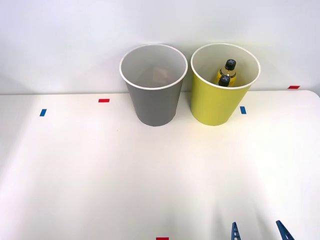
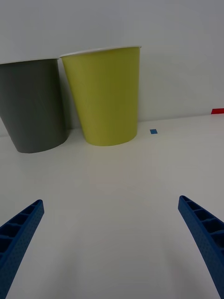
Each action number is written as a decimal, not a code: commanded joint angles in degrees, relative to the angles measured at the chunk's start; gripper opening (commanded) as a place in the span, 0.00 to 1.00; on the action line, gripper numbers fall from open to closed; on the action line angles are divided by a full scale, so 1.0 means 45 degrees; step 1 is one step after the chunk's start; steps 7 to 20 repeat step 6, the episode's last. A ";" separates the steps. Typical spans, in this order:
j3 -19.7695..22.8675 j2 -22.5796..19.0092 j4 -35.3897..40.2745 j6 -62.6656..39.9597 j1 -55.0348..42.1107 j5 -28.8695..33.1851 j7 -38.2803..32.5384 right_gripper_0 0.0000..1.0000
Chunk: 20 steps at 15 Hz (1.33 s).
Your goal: Put cans in the gray bin, plastic bottles in the light green bin
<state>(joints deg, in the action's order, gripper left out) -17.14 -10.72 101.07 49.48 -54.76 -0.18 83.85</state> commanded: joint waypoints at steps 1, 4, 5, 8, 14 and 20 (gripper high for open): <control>0.0000 0.0000 0.0000 0.0000 0.0000 0.0000 0.0000 1.00; 0.0000 0.0000 0.0000 0.0000 0.0000 0.0000 0.0000 1.00; 0.0000 0.0000 0.0000 0.0000 0.0000 0.0000 0.0000 1.00; 0.0000 0.0000 0.0000 0.0000 0.0000 0.0000 0.0000 1.00; 0.0000 0.0000 0.0000 0.0000 0.0000 0.0000 0.0000 1.00; 0.0000 0.0000 0.0000 0.0000 0.0000 0.0000 0.0000 1.00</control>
